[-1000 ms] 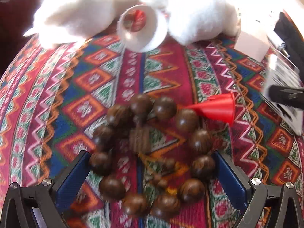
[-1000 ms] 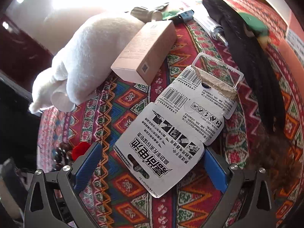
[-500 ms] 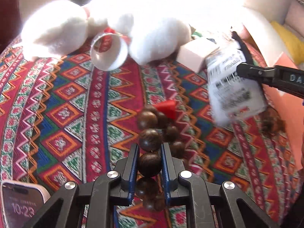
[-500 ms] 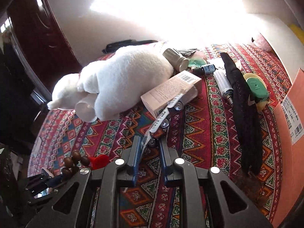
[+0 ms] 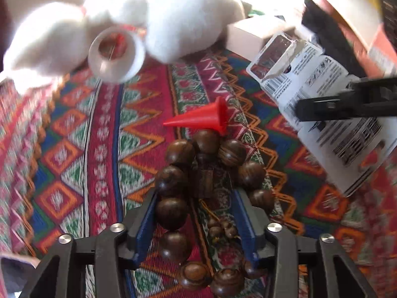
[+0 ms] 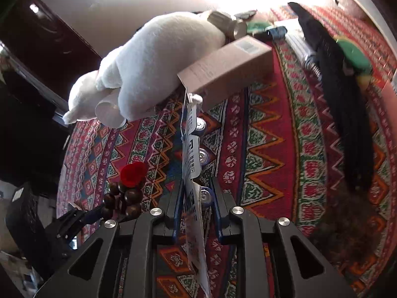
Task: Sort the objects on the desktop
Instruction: 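Carry the battery pack and bead bracelet into the orange box and release them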
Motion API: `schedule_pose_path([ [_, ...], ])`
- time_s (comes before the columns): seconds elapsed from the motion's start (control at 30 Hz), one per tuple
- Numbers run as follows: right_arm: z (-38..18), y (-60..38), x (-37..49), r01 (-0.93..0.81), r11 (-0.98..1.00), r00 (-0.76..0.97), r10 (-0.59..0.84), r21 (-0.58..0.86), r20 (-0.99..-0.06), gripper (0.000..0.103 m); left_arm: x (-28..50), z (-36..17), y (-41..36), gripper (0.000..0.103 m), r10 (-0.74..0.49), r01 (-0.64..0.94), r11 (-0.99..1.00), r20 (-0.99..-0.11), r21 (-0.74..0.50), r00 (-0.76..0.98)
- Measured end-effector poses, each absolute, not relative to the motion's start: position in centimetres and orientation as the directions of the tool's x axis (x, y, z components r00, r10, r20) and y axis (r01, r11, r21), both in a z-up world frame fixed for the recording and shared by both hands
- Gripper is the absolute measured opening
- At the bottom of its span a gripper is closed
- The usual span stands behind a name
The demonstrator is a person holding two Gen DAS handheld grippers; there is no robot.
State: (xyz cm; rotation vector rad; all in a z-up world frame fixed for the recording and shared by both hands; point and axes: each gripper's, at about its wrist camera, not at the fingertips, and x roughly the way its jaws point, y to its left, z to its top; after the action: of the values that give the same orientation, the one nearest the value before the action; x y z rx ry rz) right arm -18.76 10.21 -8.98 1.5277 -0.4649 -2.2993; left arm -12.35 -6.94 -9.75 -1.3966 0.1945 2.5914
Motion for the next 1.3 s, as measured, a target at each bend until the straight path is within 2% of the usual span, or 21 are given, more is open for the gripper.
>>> schedule_pose_path([
  [0.07,-9.9,9.9,-19.3,0.102,-0.888,-0.364,-0.453,0.448,-0.814,0.030,-12.5,-9.7,-6.9,0.052,0.106,-0.215,-0.977,-0.836,0.014,-0.538],
  [0.13,-9.9,9.4,-19.6,0.129,-0.898,-0.374,-0.437,0.420,-0.818,0.024,-12.6,-9.3,-7.3,0.034,0.116,-0.198,-0.980,-0.838,-0.010,-0.533],
  [0.17,-9.6,9.1,-19.5,0.141,-0.897,-0.377,-0.440,0.419,-0.815,0.019,-12.8,-9.3,-7.6,0.016,0.123,-0.192,-0.981,-0.839,-0.023,-0.530],
  [0.2,-9.3,8.8,-19.4,0.152,-0.896,-0.380,-0.443,0.418,-0.812,0.017,-12.6,-9.1,-7.7,0.015,0.144,-0.187,-0.981,-0.838,-0.051,-0.526],
  [0.33,-8.9,8.3,-18.6,0.175,-0.878,-0.359,-0.479,0.447,-0.801,0.016,-11.8,-8.5,-8.3,0.016,0.244,-0.181,-0.968,-0.821,-0.174,-0.516],
  [0.53,-9.9,8.9,-17.6,0.141,-0.819,-0.257,-0.572,0.556,-0.779,0.017,-10.4,-6.1,-9.0,0.017,0.553,-0.265,-0.829,-0.649,-0.493,-0.523],
  [0.57,-10.0,8.9,-17.4,0.140,-0.813,-0.247,-0.581,0.565,-0.775,0.017,-10.6,-6.5,-9.1,0.018,0.582,-0.257,-0.807,-0.643,-0.532,-0.497],
  [0.7,-10.4,8.4,-16.5,0.149,-0.818,-0.230,-0.575,0.555,-0.785,0.017,-13.5,-9.9,-7.3,0.018,0.521,-0.164,-0.849,-0.748,-0.501,-0.411],
  [0.77,-10.0,8.5,-16.3,0.152,-0.826,-0.248,-0.564,0.543,-0.788,0.017,-14.2,-11.2,-6.4,0.025,0.499,-0.145,-0.864,-0.781,-0.482,-0.375],
  [0.87,-9.3,8.8,-16.0,0.157,-0.837,-0.275,-0.547,0.525,-0.791,0.017,-14.1,-10.9,-5.9,0.023,0.457,-0.139,-0.887,-0.791,-0.441,-0.406],
  [0.9,-9.0,8.8,-15.9,0.158,-0.840,-0.283,-0.542,0.519,-0.791,0.017,-14.1,-10.7,-5.8,0.018,0.443,-0.137,-0.894,-0.794,-0.427,-0.417],
  [1.03,-8.1,9.2,-15.5,0.163,-0.854,-0.319,-0.519,0.494,-0.793,0.017,-13.2,-9.1,-5.6,0.017,0.326,-0.100,-0.942,-0.803,-0.320,-0.500],
  [1.3,-4.5,10.5,-14.2,0.184,-0.890,-0.433,-0.454,0.417,-0.779,0.017,-10.6,-4.6,-3.8,0.017,0.123,-0.096,-0.992,-0.732,-0.078,-0.671],
])
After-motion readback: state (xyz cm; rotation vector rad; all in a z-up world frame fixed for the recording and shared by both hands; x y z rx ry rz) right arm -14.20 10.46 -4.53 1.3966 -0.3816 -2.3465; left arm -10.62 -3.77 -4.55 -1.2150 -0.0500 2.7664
